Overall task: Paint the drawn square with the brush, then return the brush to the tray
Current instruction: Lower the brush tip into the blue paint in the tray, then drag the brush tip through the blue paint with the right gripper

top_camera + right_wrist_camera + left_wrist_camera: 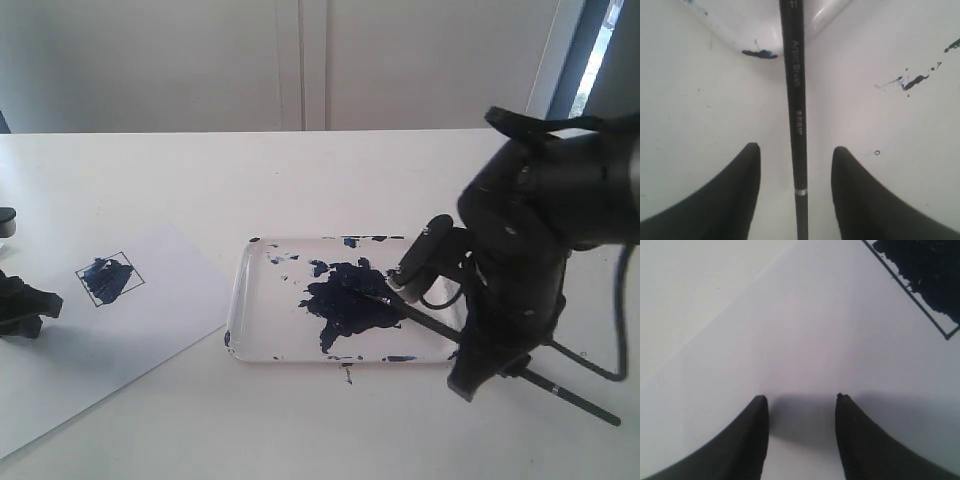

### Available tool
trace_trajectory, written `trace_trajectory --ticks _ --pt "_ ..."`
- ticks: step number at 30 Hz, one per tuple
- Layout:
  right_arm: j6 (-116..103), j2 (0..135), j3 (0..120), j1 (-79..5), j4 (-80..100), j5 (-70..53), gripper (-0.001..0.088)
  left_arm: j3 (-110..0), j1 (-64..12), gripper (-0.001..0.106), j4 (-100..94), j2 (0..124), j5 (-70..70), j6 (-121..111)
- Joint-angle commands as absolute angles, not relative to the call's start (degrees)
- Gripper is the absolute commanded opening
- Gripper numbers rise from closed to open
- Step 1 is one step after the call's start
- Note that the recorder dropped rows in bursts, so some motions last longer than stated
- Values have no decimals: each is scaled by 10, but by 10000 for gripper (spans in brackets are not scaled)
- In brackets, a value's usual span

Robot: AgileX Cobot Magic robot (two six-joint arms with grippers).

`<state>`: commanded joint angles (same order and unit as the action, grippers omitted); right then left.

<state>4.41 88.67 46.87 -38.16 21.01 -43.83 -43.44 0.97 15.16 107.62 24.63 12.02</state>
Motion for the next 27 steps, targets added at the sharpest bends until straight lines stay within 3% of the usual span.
trace_trajectory --ticks 6,12,22,27 --pt "87 735 358 -376 162 -253 386 -434 10 478 155 1076 252 120" --pt "99 615 291 -376 151 -252 297 -434 10 478 155 1076 249 120" --pt "99 596 227 -376 177 -211 292 -434 10 478 156 1076 246 120" --pt "46 596 180 -376 315 -138 293 -434 10 478 156 1076 245 120"
